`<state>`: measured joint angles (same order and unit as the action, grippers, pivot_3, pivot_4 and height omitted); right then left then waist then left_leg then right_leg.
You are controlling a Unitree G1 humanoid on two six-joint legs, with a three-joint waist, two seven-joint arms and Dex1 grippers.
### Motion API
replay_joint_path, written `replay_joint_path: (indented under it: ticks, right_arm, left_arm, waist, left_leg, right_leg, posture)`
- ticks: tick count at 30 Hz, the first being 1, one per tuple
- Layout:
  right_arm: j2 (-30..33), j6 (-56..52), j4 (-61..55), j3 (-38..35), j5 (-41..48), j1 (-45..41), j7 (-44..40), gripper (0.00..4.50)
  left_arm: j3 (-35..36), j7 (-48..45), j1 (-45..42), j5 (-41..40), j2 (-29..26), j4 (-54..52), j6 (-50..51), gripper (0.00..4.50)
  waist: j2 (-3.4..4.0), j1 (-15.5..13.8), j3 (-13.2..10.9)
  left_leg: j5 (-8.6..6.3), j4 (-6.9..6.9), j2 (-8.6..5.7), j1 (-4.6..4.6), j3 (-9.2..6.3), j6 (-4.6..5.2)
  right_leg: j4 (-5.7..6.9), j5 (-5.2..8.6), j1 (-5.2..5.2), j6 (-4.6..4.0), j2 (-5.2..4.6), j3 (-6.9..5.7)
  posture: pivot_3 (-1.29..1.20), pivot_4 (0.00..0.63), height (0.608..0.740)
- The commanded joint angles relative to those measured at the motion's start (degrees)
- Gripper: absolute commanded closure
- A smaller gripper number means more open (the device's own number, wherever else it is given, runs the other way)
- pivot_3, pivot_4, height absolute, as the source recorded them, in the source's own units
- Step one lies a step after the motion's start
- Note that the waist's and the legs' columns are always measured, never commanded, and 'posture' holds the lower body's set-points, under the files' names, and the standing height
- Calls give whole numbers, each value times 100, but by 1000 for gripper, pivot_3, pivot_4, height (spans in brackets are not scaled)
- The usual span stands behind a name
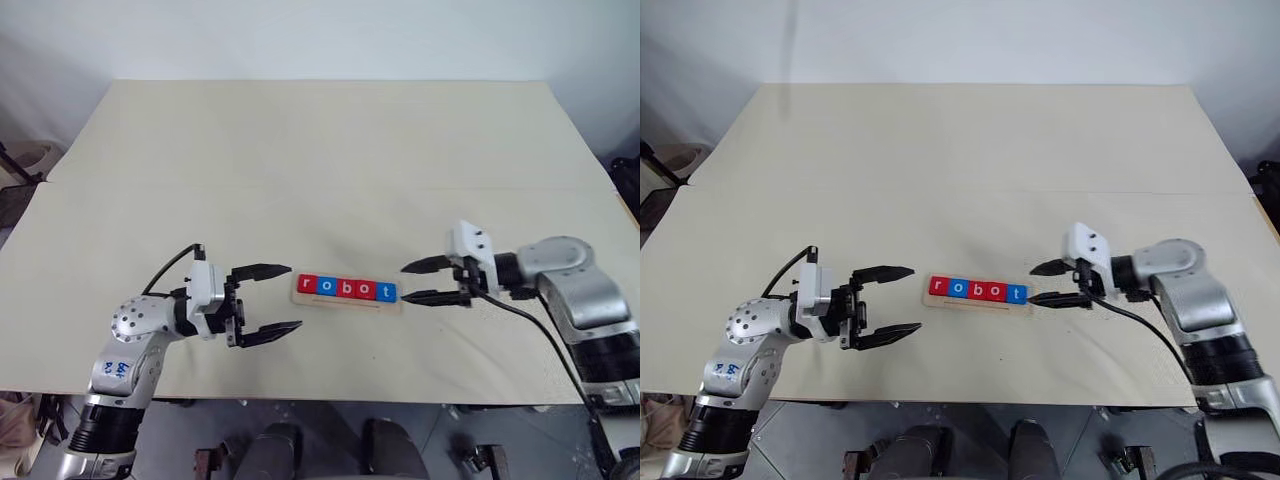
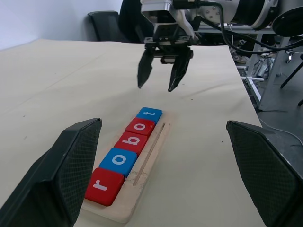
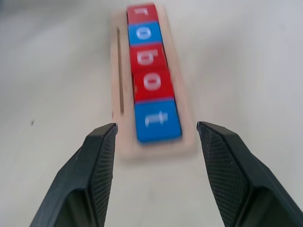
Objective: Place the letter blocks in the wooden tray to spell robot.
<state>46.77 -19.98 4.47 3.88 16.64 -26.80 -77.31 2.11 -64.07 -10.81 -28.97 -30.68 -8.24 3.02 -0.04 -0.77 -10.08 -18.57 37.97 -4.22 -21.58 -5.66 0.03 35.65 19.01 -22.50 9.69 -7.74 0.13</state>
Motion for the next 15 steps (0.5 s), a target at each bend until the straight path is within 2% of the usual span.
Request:
replay_joint_path:
  ticks: [1,6,7,9,12,15]
  right_arm:
    - [131,288,115,-226,-130,187,260,2584]
    - [69,549,66,-384,38,412,309,4410]
    - [41,654,77,-440,34,455,382,4492]
    - [-49,713,-25,-780,344,646,418,4492]
    - [-75,633,-294,-1286,865,1011,361,3929]
    - [22,965,-772,-1578,1010,1652,170,2920]
  left_arm:
    - [60,-64,-71,-14,-51,-1,-95,0]
    - [115,-100,-93,45,-91,117,-152,0]
    - [143,-112,-87,52,-114,156,-169,0]
    - [337,-93,9,41,-250,277,-187,0]
    - [629,-78,188,-74,-503,353,-37,0]
    - [923,-164,373,-113,-786,445,-5,0]
  waist:
    - [0,16,0]
    - [0,72,0]
    - [0,73,0]
    - [0,72,0]
    - [0,74,0]
    - [0,69,0]
  left_leg:
    - [0,0,1,0,0,0]
    - [1,-1,3,0,7,-1]
    - [1,-1,4,0,6,-1]
    - [1,-1,3,0,6,-1]
    - [0,-4,4,0,4,-1]
    - [0,-4,3,0,4,-1]
  right_leg:
    - [0,0,0,0,1,0]
    - [2,0,-3,0,3,2]
    - [2,0,-3,0,4,1]
    - [1,0,-2,0,3,1]
    - [0,0,-3,0,2,2]
    - [-1,0,0,0,1,2]
  posture:
    - [0,150,740]
    - [0,150,740]
    - [0,150,740]
    - [0,150,740]
    - [0,150,740]
    - [0,150,740]
